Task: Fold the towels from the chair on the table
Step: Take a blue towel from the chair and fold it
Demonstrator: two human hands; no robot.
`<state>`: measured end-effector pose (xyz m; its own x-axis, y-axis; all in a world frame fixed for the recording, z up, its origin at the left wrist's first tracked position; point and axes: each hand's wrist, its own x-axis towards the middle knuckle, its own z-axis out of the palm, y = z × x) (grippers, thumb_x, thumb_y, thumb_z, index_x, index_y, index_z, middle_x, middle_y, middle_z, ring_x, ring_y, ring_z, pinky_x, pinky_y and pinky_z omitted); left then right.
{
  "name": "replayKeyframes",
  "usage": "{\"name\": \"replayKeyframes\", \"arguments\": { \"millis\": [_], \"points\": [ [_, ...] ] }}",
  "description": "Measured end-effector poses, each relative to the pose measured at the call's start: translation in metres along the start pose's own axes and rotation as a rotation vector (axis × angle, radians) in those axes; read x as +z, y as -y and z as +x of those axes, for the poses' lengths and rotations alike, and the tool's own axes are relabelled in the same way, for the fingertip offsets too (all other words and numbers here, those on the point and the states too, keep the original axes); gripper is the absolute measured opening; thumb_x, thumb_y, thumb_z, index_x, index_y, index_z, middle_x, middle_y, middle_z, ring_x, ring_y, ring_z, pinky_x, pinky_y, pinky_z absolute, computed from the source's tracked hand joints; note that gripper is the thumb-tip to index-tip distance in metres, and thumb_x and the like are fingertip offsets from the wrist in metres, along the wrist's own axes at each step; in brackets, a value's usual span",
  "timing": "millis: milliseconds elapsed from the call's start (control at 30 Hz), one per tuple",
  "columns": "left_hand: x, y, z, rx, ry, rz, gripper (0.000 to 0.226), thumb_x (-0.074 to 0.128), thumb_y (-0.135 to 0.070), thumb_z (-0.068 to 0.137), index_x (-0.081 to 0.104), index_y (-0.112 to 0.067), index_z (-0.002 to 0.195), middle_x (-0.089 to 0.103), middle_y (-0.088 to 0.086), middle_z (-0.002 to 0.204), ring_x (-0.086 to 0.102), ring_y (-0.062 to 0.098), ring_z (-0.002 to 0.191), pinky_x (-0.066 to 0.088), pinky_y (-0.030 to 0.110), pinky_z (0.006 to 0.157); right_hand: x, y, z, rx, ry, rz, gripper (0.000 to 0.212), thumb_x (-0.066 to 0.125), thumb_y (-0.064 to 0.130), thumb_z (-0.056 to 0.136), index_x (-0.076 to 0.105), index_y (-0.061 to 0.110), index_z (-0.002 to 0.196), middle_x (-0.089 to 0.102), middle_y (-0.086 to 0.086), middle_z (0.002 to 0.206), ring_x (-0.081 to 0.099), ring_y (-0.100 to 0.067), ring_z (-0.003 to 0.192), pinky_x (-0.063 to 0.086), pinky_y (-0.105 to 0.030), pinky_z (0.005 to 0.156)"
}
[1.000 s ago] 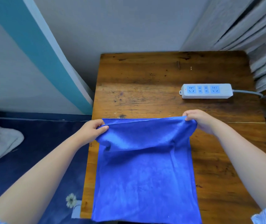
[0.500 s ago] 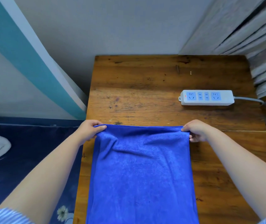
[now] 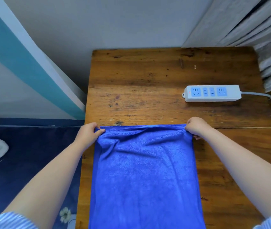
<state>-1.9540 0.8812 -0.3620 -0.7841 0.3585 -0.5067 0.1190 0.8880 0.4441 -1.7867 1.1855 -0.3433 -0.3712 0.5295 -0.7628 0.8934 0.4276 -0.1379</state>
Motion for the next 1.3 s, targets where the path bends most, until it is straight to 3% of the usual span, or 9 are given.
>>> {"name": "replayKeyframes", "arguments": {
  "millis": [133, 333, 500, 700, 867, 967, 1033, 1100, 1300],
  "points": [
    [0.002, -0.001, -0.005, 0.118, -0.042, 0.159, 0.014, 0.06, -0.016, 0.088, 0.062, -0.002, 0.088, 0.06, 0.011, 0.086, 0.054, 0.03, 0.088, 0.037, 0.03, 0.068, 0.007, 0.0, -0.004, -0.087, -0.196, -0.219, 0.015, 0.049, 0.007, 0.084, 0.06, 0.005, 0.093, 0.059, -0.013, 0.1, 0.054, -0.028, 0.088, 0.041, -0.028, 0.066],
    [0.001, 0.006, -0.004, 0.288, -0.025, 0.449, 0.019, 0.054, -0.016, 0.09, 0.062, 0.001, 0.094, 0.056, 0.012, 0.115, 0.048, 0.029, 0.108, 0.044, 0.038, 0.082, 0.017, -0.008, -0.006, -0.291, -0.374, -0.309, 0.015, 0.052, 0.0, 0.084, 0.064, -0.001, 0.092, 0.053, -0.012, 0.103, 0.051, -0.029, 0.1, 0.039, -0.029, 0.069],
    [0.002, 0.006, -0.003, 0.297, 0.004, 0.579, 0.021, 0.045, -0.019, 0.094, 0.059, -0.003, 0.098, 0.058, 0.01, 0.107, 0.05, 0.027, 0.103, 0.043, 0.036, 0.076, 0.029, -0.024, -0.01, -0.482, -0.373, -0.399, 0.015, 0.048, -0.004, 0.085, 0.061, -0.002, 0.092, 0.056, -0.012, 0.096, 0.05, -0.027, 0.097, 0.039, -0.029, 0.072],
    [-0.006, -0.006, 0.003, 0.234, 0.029, 0.444, 0.01, 0.053, -0.015, 0.09, 0.054, -0.007, 0.084, 0.058, 0.014, 0.099, 0.053, 0.03, 0.095, 0.041, 0.035, 0.076, 0.021, -0.025, -0.006, -0.483, -0.394, -0.432, 0.018, 0.049, 0.002, 0.086, 0.059, 0.005, 0.1, 0.059, -0.009, 0.103, 0.046, -0.023, 0.102, 0.042, -0.028, 0.082],
    [-0.012, -0.012, 0.002, 0.227, 0.064, 0.488, 0.015, 0.049, -0.014, 0.092, 0.041, -0.011, 0.08, 0.059, 0.015, 0.101, 0.054, 0.031, 0.092, 0.042, 0.036, 0.074, 0.011, -0.016, -0.007, -0.435, -0.264, -0.411, 0.014, 0.046, -0.001, 0.085, 0.056, 0.003, 0.094, 0.056, -0.014, 0.101, 0.054, -0.029, 0.092, 0.043, -0.031, 0.074],
    [-0.017, -0.016, -0.001, 0.232, 0.092, 0.543, 0.008, 0.046, -0.013, 0.092, 0.049, -0.007, 0.097, 0.057, 0.014, 0.109, 0.054, 0.032, 0.098, 0.044, 0.036, 0.077, 0.001, -0.014, -0.012, -0.44, -0.215, -0.421, 0.011, 0.046, 0.001, 0.085, 0.05, 0.01, 0.08, 0.06, -0.014, 0.098, 0.055, -0.029, 0.091, 0.041, -0.03, 0.068],
    [-0.021, -0.018, -0.002, 0.246, 0.121, 0.643, 0.021, 0.044, -0.012, 0.092, 0.053, -0.007, 0.11, 0.054, 0.012, 0.113, 0.054, 0.03, 0.101, 0.044, 0.033, 0.076, -0.006, -0.01, -0.018, -0.44, -0.202, -0.428, 0.023, 0.049, 0.003, 0.085, 0.043, 0.015, 0.066, 0.06, -0.011, 0.087, 0.054, -0.026, 0.082, 0.034, -0.023, 0.057],
    [-0.027, -0.022, -0.005, 0.272, 0.13, 0.731, 0.021, 0.044, -0.011, 0.091, 0.059, -0.01, 0.107, 0.051, 0.01, 0.109, 0.054, 0.027, 0.098, 0.041, 0.03, 0.069, -0.012, -0.006, -0.025, -0.431, -0.195, -0.398, 0.036, 0.052, 0.004, 0.084, 0.037, 0.022, 0.058, 0.054, -0.006, 0.078, 0.049, -0.022, 0.075, 0.028, -0.02, 0.049],
    [-0.054, -0.041, -0.027, 0.181, -0.097, 0.465, 0.03, 0.036, -0.013, 0.095, 0.065, -0.011, 0.105, 0.052, 0.008, 0.102, 0.053, 0.028, 0.097, 0.042, 0.032, 0.069, -0.04, -0.003, -0.068, -0.383, -0.258, -0.321, 0.035, 0.057, 0.005, 0.083, 0.04, 0.021, 0.057, 0.053, -0.004, 0.076, 0.051, -0.022, 0.079, 0.036, -0.023, 0.055]
  ]
}}
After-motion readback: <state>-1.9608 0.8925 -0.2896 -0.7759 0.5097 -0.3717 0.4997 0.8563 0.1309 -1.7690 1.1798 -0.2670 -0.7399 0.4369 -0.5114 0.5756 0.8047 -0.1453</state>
